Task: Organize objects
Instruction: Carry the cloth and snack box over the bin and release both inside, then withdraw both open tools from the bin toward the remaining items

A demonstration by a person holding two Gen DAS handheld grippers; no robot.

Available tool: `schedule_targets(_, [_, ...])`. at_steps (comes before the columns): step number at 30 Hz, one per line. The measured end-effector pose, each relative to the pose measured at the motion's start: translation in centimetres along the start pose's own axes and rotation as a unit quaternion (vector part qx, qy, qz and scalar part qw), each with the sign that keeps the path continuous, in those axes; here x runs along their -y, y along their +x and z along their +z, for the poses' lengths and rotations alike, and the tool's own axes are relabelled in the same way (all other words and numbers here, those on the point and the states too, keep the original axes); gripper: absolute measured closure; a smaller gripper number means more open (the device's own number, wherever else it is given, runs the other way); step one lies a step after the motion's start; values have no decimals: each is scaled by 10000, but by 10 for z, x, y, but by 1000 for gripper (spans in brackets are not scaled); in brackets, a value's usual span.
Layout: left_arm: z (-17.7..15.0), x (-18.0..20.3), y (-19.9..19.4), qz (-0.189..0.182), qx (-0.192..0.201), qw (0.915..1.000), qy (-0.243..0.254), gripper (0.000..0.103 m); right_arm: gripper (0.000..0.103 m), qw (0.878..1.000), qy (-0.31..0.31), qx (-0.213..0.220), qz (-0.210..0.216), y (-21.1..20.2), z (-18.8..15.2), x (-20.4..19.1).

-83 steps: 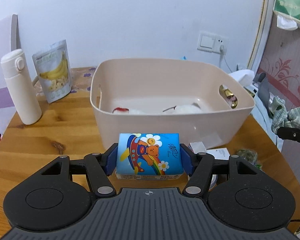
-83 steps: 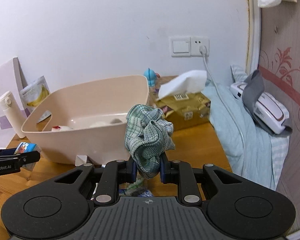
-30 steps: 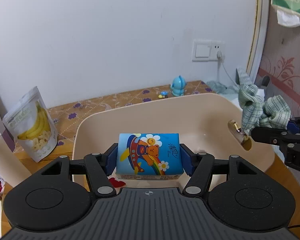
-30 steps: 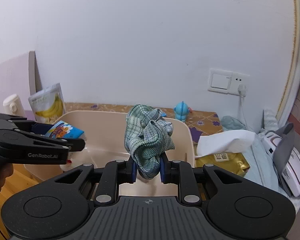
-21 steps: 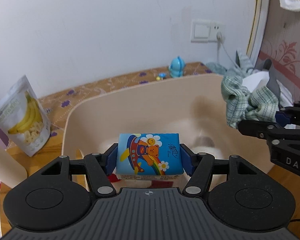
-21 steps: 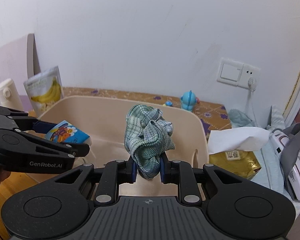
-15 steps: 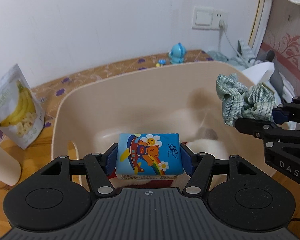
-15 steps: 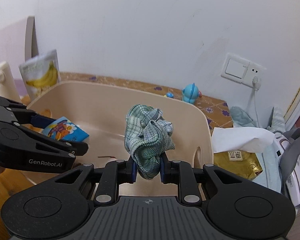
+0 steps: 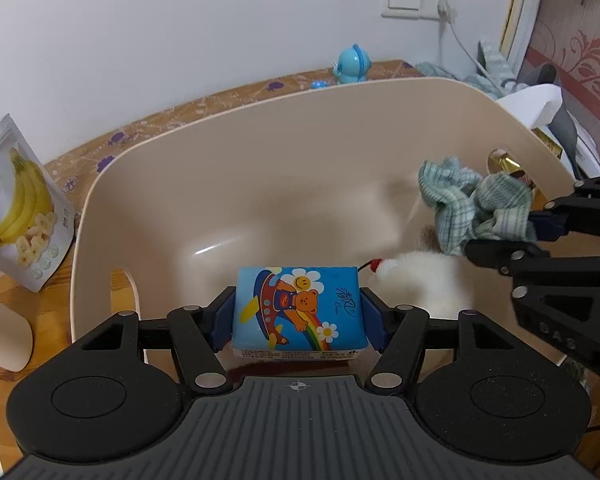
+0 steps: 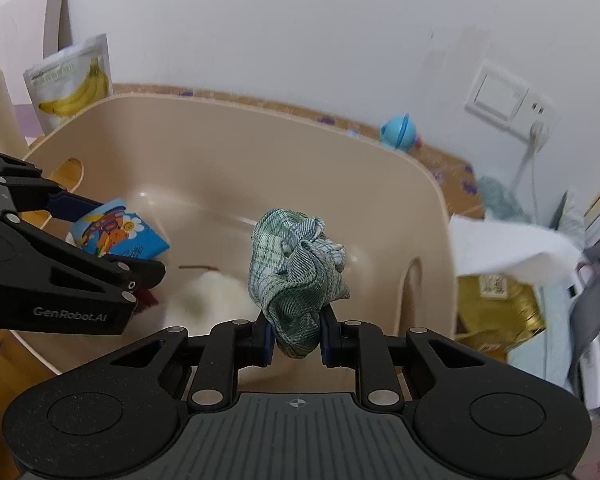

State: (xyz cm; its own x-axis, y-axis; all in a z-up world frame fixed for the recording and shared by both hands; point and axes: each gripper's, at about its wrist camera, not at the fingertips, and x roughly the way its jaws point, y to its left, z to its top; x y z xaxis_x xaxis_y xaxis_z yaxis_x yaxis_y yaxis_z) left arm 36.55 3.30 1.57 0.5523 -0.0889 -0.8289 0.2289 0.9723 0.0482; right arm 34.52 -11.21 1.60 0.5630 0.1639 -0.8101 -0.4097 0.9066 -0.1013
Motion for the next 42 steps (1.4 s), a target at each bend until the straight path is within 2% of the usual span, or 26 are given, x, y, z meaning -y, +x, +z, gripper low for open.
schedule_targets(7, [3, 0, 3, -7, -179, 9998, -41, 38, 81, 9998, 71, -173, -57, 9, -4, 2])
schedule_targets(8, [3, 0, 3, 2, -187, 9998, -30, 38, 69, 9998, 71, -179, -57, 8, -5, 2])
schedule_targets(13, [3, 1, 1, 95, -132, 9999, -28, 27, 61, 9999, 33, -128, -58, 3, -4, 0])
schedule_targets(16, [3, 3, -1, 337, -37, 9994, 43, 26, 52, 10000, 32, -32, 7, -4, -5, -1])
schedule_targets(19, [3, 4, -9, 459, 126, 9988, 85, 25, 31, 9999, -26, 139, -85, -17, -4, -5])
schedule_targets(23, [4, 1, -25, 507, 376, 9980, -60, 20, 30, 9992, -22, 378, -143, -37, -2, -4])
schedule_targets(31, [1, 3, -64, 539, 852, 9946, -257, 18, 24, 9966, 195, 791, -119, -72, -3, 0])
schedule_targets(33, [-2, 4, -75, 573, 991, 9931, -262, 18, 22, 9961, 208, 850, -140, -79, -6, 0])
schedule_targets(35, [-5, 6, -87, 591, 1152, 9911, -299, 17, 15, 9951, 262, 946, -130, -89, -9, 1])
schedule_targets(37, [-8, 8, -98, 509, 1279, 9898, -359, 14, 15, 9943, 281, 1019, -112, -99, -13, 1])
schedule_targets(42, [-17, 16, -120, 410, 1457, 9878, -374, 14, 9, 9921, 282, 1211, -148, -123, -23, 0])
